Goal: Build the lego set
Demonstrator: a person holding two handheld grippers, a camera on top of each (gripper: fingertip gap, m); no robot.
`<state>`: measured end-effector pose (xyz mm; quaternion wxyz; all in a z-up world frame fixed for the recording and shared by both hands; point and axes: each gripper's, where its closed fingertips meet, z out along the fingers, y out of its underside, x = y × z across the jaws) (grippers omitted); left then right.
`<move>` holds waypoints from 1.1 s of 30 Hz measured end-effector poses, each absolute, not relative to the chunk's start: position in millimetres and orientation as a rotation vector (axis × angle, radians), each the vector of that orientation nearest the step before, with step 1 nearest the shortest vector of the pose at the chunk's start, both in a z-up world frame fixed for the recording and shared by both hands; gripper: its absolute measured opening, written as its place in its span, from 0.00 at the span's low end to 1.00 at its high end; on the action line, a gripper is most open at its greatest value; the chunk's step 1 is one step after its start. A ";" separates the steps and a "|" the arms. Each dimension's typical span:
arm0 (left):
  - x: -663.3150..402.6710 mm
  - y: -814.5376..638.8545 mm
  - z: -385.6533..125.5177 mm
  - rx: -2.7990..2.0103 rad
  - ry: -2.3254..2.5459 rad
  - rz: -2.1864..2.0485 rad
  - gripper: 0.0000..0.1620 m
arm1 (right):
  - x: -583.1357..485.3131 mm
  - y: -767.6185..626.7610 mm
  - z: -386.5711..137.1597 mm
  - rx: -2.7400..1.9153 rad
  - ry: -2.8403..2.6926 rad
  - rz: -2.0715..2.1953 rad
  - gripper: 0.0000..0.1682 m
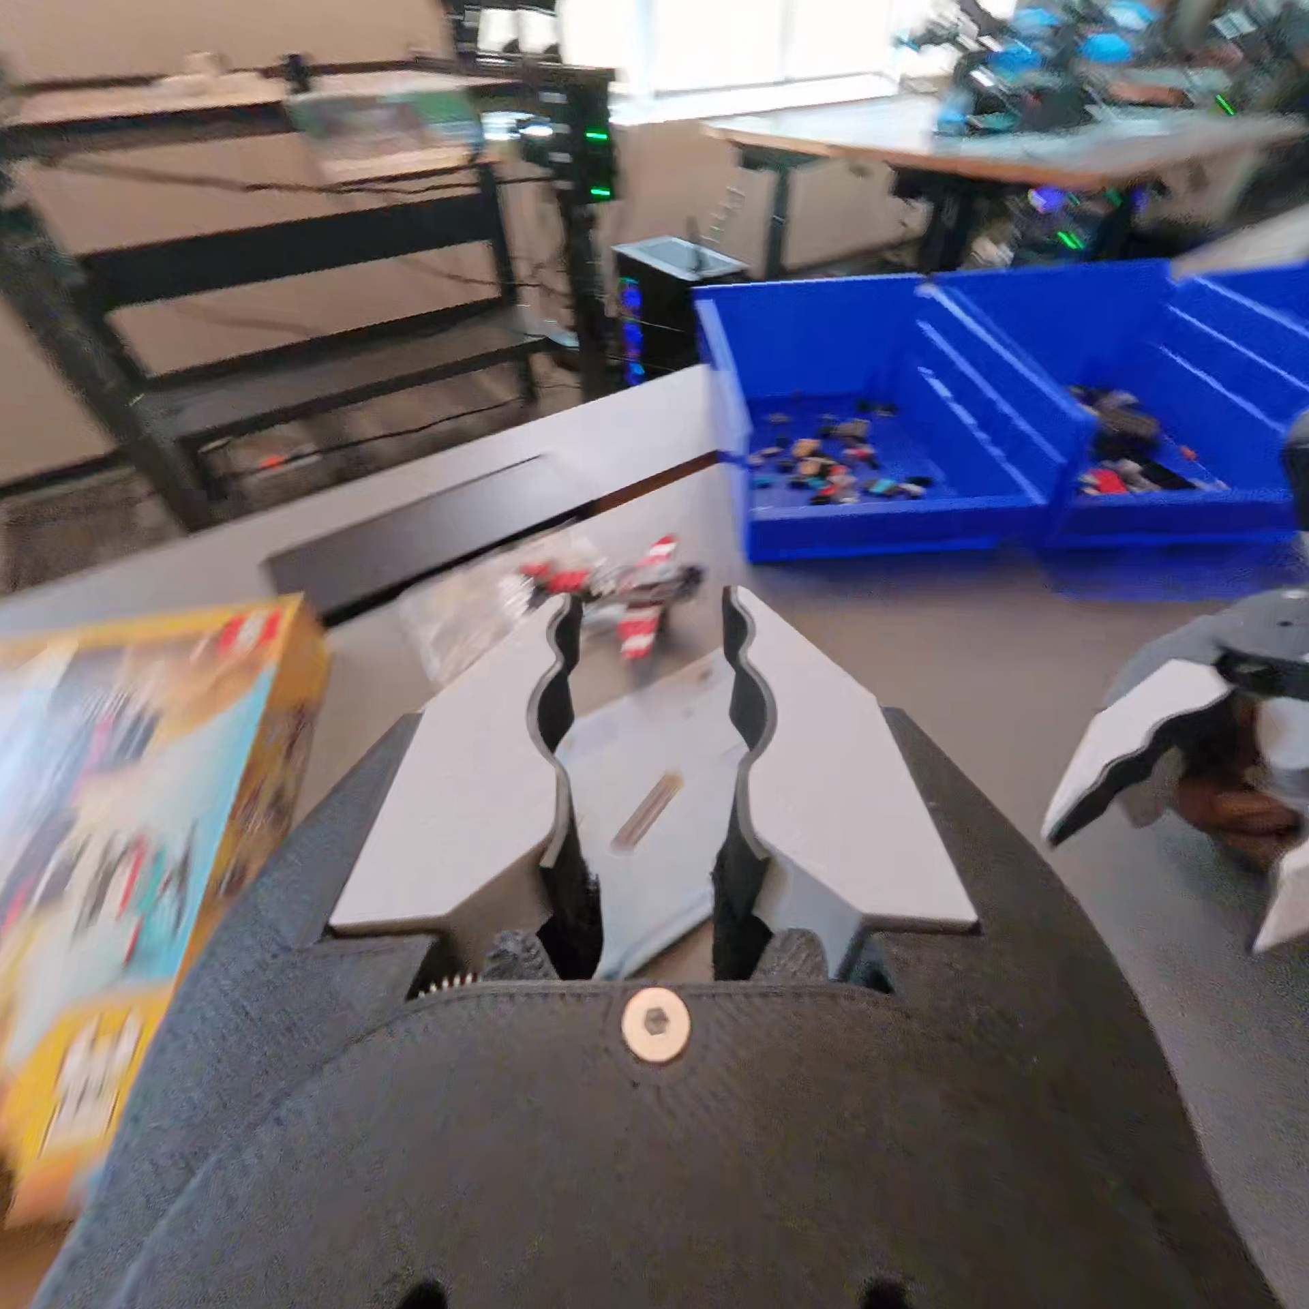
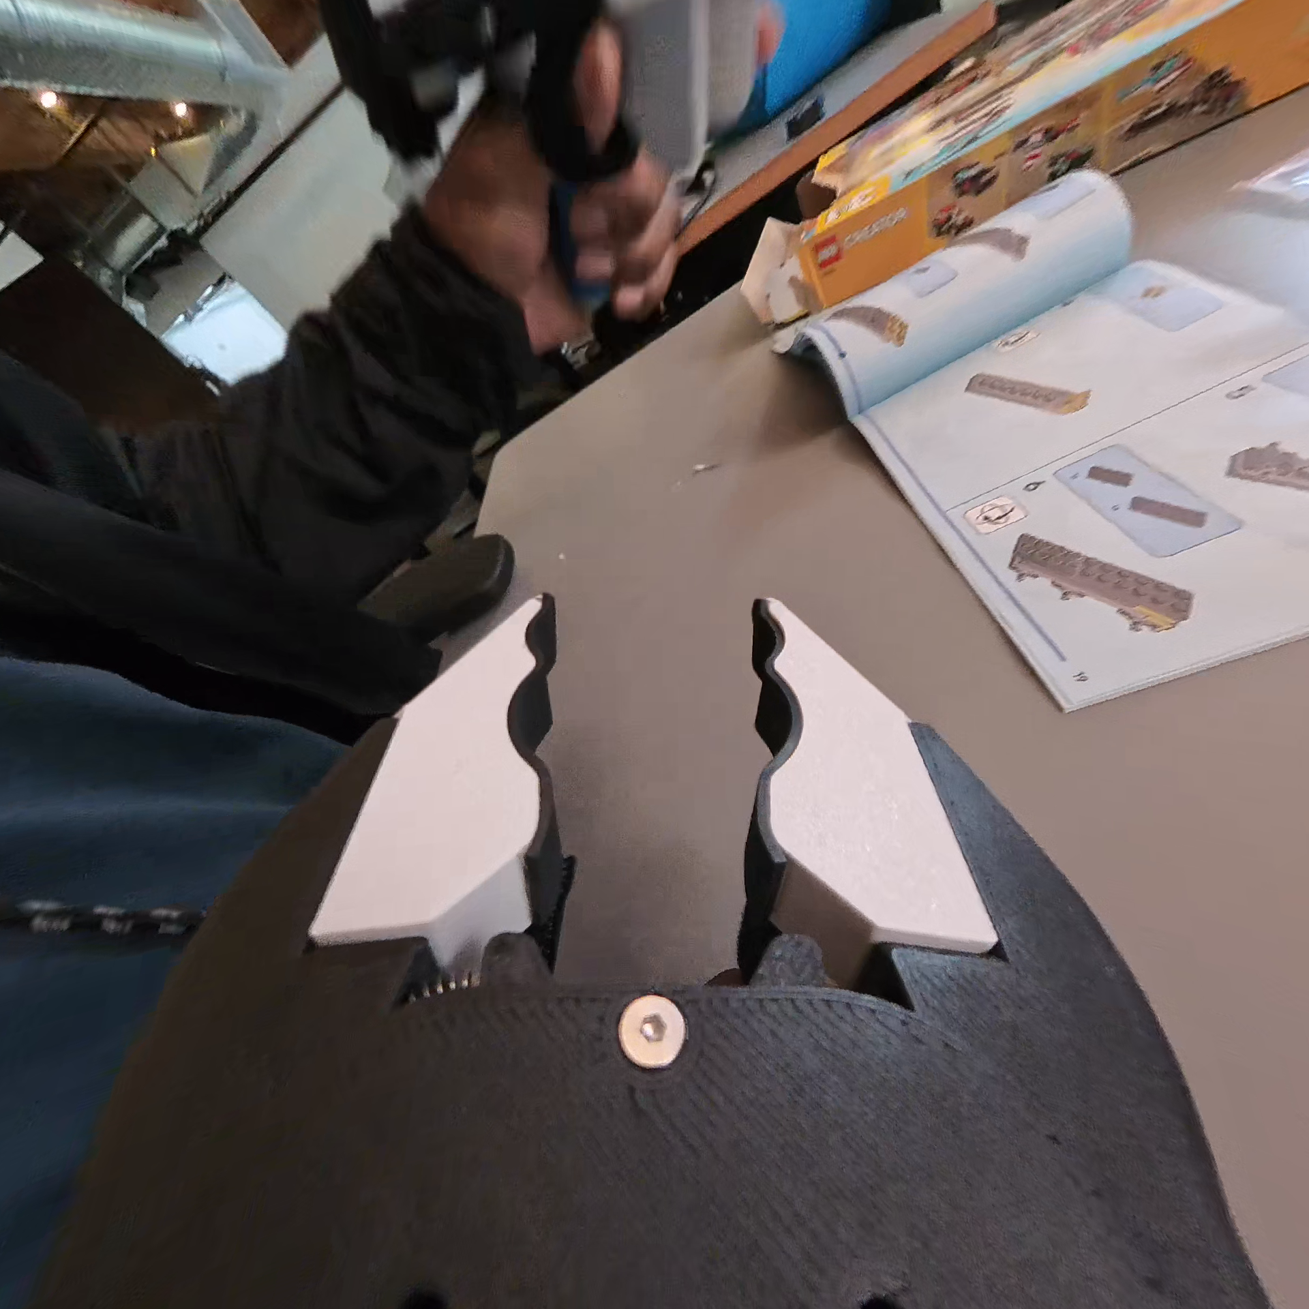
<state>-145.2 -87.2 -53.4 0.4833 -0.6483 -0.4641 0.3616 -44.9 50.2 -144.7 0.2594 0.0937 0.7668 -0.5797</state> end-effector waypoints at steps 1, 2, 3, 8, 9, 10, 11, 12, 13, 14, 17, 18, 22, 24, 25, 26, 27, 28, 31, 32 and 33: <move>-158.7 -59.8 -44.4 -1.655 -1.057 0.865 0.25 | -41.8 50.9 -145.7 0.242 2.083 -1.556 0.34; -171.5 -32.2 -37.0 -1.728 -0.980 0.848 0.25 | -39.3 52.0 -146.1 0.231 2.083 -1.542 0.34; -183.6 -4.6 -30.8 -1.794 -0.900 0.826 0.25 | -36.6 53.7 -146.8 0.221 2.081 -1.521 0.34; -228.4 124.7 -15.5 -2.039 -0.508 0.661 0.26 | -35.5 70.0 -162.8 0.125 2.213 -1.389 0.33; -235.1 146.8 -14.9 -2.071 -0.438 0.628 0.26 | -36.2 73.3 -165.3 0.111 2.236 -1.370 0.32; -241.6 167.0 -15.0 -2.098 -0.376 0.596 0.26 | -37.0 76.1 -167.1 0.100 2.252 -1.356 0.32; -247.6 185.7 -16.3 -2.121 -0.321 0.564 0.26 | -37.8 78.3 -168.2 0.093 2.264 -1.345 0.32; -253.1 203.2 -19.1 -2.144 -0.269 0.529 0.26 | -38.4 80.2 -169.3 0.089 2.271 -1.335 0.32; -258.4 219.5 -23.0 -2.167 -0.221 0.493 0.26 | -39.0 81.9 -170.6 0.088 2.278 -1.324 0.32; -263.9 235.0 -28.0 -2.191 -0.176 0.460 0.26 | -40.0 83.2 -172.0 0.090 2.285 -1.315 0.32; -279.6 274.5 -55.8 -2.311 -0.048 0.355 0.26 | -42.3 84.6 -176.3 0.099 2.309 -1.293 0.32; -285.7 284.4 -70.3 -2.377 -0.041 0.314 0.27 | -41.7 84.4 -177.1 0.098 2.313 -1.287 0.32; -304.7 311.9 -126.9 -2.684 -0.065 0.210 0.28 | -36.0 84.8 -184.8 0.054 2.368 -1.240 0.32; -313.9 316.7 -148.5 -2.826 0.023 0.230 0.29 | -32.9 85.5 -188.2 0.028 2.395 -1.217 0.32; -321.0 315.9 -157.3 -2.900 0.075 0.262 0.29 | -31.6 85.9 -189.8 0.016 2.408 -1.207 0.32; -327.5 315.4 -164.1 -2.964 0.126 0.287 0.29 | -30.3 86.3 -191.5 0.004 2.422 -1.196 0.32; -332.5 316.4 -169.3 -3.011 0.176 0.298 0.29 | -29.0 86.8 -193.2 -0.008 2.435 -1.185 0.32; -336.1 318.5 -173.7 -3.044 0.231 0.296 0.29 | -27.6 87.3 -194.8 -0.021 2.448 -1.174 0.32; -344.3 319.3 -185.1 -3.119 0.465 0.300 0.27 | -24.0 88.7 -199.2 -0.057 2.483 -1.144 0.33; -346.7 316.4 -188.6 -3.149 0.540 0.305 0.28 | -22.7 89.9 -201.1 -0.068 2.495 -1.128 0.33; -347.7 313.4 -192.0 -3.179 0.603 0.298 0.28 | -21.6 91.2 -203.2 -0.081 2.508 -1.111 0.33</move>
